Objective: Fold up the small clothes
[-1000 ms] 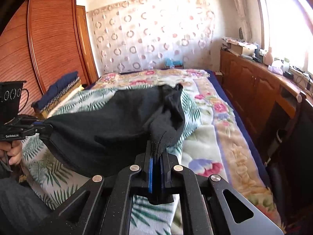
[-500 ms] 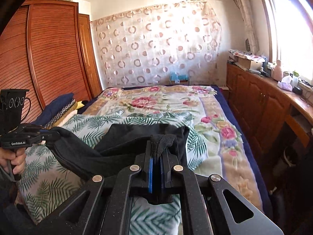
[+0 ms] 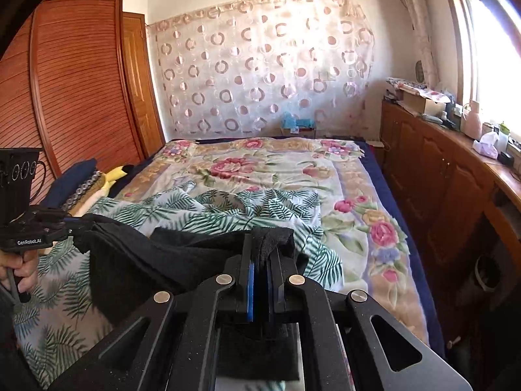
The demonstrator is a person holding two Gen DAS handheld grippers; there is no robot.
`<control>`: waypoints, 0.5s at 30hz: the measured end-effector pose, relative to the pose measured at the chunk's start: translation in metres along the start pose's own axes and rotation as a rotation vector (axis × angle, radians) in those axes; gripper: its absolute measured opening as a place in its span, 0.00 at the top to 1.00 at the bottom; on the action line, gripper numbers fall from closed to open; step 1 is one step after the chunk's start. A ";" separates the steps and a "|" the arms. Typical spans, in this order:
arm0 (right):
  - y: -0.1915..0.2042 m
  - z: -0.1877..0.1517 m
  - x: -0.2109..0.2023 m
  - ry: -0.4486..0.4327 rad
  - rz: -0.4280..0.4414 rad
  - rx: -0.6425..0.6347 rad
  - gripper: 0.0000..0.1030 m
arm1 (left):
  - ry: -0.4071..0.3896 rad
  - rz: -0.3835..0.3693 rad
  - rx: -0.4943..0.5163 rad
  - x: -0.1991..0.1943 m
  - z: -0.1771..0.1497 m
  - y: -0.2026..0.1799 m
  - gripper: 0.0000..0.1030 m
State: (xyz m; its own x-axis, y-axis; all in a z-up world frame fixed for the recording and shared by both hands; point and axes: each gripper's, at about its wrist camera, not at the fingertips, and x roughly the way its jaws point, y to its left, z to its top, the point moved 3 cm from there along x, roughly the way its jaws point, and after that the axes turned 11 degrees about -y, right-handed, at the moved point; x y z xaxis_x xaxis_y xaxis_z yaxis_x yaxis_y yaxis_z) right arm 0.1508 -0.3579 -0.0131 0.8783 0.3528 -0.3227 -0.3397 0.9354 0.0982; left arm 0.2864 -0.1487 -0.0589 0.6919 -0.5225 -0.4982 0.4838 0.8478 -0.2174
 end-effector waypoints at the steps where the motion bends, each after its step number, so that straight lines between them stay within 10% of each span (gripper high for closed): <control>1: 0.000 0.002 0.006 0.006 0.000 -0.001 0.95 | 0.004 0.008 -0.004 0.005 0.002 0.005 0.95; 10: -0.002 0.001 0.044 0.118 -0.012 0.002 0.94 | 0.072 0.019 -0.054 0.035 -0.006 0.033 0.95; 15: -0.002 0.018 0.030 0.104 -0.084 -0.025 0.60 | 0.067 -0.014 -0.041 0.031 -0.004 0.033 0.76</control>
State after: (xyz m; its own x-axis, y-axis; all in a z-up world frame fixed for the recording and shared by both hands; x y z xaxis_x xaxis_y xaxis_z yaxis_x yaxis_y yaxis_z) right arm 0.1839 -0.3490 -0.0058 0.8648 0.2682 -0.4245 -0.2761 0.9601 0.0442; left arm 0.3219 -0.1361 -0.0849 0.6471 -0.5281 -0.5499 0.4699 0.8442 -0.2579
